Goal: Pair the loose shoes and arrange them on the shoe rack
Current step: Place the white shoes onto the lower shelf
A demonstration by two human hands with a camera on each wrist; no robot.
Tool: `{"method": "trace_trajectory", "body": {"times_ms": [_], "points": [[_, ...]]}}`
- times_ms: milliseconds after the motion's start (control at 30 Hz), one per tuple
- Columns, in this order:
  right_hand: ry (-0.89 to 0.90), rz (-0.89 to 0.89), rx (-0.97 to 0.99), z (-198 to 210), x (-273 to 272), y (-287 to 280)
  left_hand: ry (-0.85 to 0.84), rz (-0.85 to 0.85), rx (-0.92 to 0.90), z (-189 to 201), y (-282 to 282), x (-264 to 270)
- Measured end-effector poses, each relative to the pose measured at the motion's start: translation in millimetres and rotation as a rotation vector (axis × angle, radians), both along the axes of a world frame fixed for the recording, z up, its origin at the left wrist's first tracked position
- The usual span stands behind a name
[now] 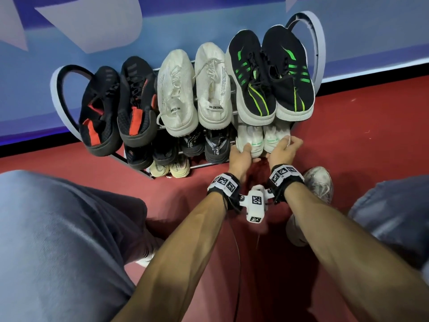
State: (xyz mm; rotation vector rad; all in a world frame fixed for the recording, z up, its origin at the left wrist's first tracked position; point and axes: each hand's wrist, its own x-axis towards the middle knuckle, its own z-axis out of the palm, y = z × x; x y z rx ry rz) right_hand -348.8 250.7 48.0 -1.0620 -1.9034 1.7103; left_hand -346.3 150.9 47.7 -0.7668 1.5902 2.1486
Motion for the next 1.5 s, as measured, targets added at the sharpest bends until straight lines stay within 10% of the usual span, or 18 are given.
{"method": "trace_trajectory", "body": {"times_ms": [633, 800, 1500], "points": [[-0.023, 0.292, -0.302, 4, 1, 42, 0.007, -0.157, 0.27, 5, -12, -16], [-0.256, 0.314, -0.389, 1, -7, 38, 0.02, -0.112, 0.196, 2, -7, -14], [-0.067, 0.322, -0.676, -7, -17, 34, -0.005, -0.289, 0.029, 6, -11, -32]]}}
